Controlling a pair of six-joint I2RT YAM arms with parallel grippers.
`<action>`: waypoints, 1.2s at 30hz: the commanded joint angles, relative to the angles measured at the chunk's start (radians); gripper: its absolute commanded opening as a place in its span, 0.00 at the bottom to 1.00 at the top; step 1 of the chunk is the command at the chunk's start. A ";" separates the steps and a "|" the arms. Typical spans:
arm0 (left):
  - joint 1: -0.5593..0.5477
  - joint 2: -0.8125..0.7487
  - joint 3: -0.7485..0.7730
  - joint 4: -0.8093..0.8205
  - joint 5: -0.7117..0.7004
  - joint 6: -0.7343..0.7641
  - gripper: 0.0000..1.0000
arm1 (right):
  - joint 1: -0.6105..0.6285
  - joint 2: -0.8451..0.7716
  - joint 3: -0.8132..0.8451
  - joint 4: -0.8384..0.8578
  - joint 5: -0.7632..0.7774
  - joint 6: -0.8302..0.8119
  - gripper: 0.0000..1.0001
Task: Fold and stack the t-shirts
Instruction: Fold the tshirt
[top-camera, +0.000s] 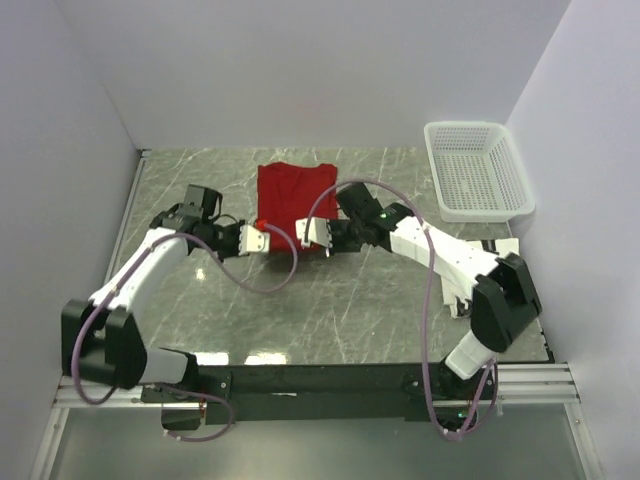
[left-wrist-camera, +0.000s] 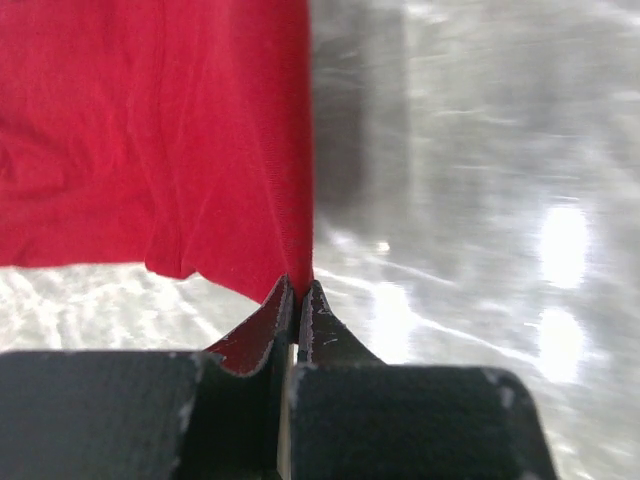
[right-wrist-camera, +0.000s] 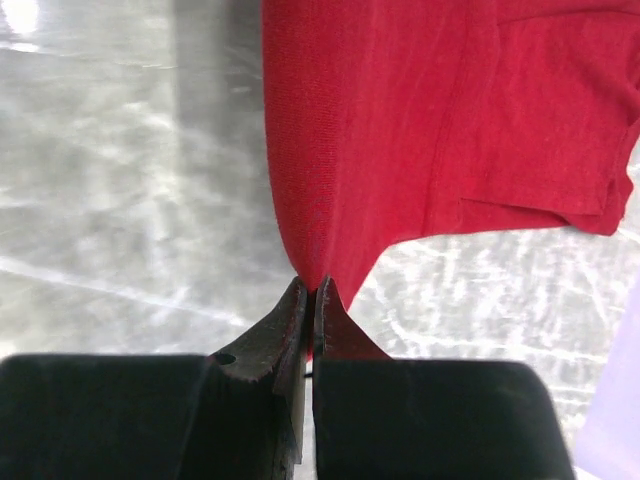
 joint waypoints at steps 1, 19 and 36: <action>-0.035 -0.164 -0.059 -0.216 0.054 0.050 0.01 | 0.054 -0.155 -0.052 -0.135 0.003 0.031 0.00; -0.019 -0.126 0.095 -0.336 0.116 -0.038 0.01 | -0.052 -0.072 0.105 -0.394 -0.167 -0.035 0.00; 0.090 0.463 0.401 -0.264 0.048 0.010 0.01 | -0.186 0.606 0.828 -0.633 -0.215 -0.296 0.00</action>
